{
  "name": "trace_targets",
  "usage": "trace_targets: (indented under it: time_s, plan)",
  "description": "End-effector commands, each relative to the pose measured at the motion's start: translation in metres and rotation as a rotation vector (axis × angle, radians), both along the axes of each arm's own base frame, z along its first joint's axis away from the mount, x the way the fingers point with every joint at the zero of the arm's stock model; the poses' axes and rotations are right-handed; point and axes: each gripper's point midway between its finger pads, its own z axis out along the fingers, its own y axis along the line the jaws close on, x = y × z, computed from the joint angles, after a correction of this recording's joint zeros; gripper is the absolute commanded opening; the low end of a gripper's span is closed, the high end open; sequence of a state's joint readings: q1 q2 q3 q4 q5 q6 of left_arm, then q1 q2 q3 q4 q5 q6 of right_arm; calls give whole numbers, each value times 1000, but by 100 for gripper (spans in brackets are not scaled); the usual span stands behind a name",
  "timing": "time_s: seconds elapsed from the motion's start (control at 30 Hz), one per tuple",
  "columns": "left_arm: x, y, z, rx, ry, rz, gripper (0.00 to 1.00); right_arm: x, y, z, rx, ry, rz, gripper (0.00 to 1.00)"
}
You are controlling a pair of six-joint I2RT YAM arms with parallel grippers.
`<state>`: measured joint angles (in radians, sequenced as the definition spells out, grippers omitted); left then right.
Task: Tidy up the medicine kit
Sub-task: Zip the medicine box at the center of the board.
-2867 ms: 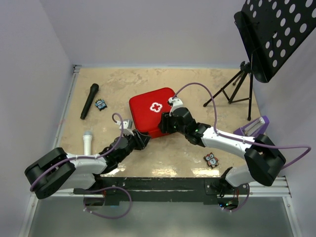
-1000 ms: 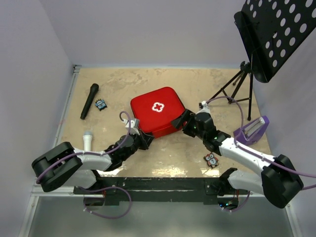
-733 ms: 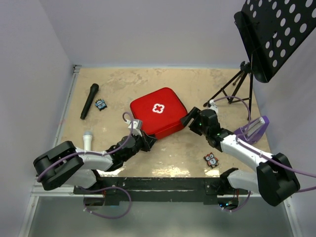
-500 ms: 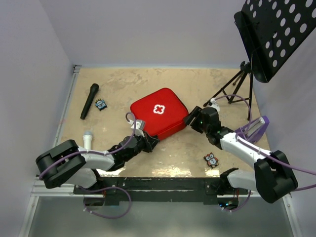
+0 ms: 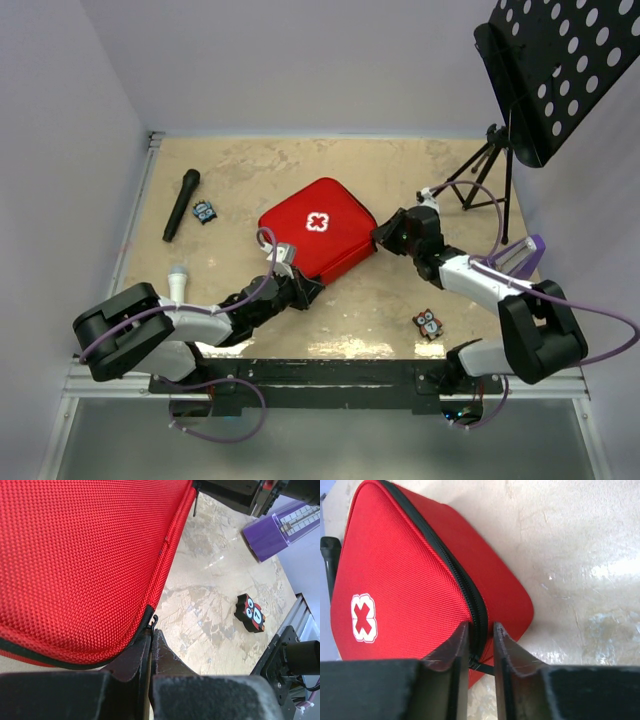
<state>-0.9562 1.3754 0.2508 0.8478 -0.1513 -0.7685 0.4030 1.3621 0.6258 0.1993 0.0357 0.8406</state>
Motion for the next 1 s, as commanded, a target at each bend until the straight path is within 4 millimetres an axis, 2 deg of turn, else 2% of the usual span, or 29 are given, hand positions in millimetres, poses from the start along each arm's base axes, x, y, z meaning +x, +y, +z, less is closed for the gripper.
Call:
trace_targets:
  time_s: [0.0,0.03,0.17,0.37,0.67,0.87,0.97]
  plan:
    - [-11,-2,-12,55,20,-55,0,7,0,-1,-31,-3,21,9]
    - [-11,1,-14,65,23,-49,0,8,-2,-2,-39,0,19,0]
    - [-9,13,-15,104,22,-11,0,13,-13,-1,-82,0,7,0]
    - [-8,43,-17,168,30,88,0,21,-27,0,-128,-1,-11,0]
    - [-17,75,-37,206,95,177,0,29,-28,1,-161,4,-1,0]
    - [-13,104,-41,240,114,298,0,32,-32,2,-185,3,-2,0]
    - [-15,107,-38,229,109,299,0,30,-28,4,-181,-2,35,0]
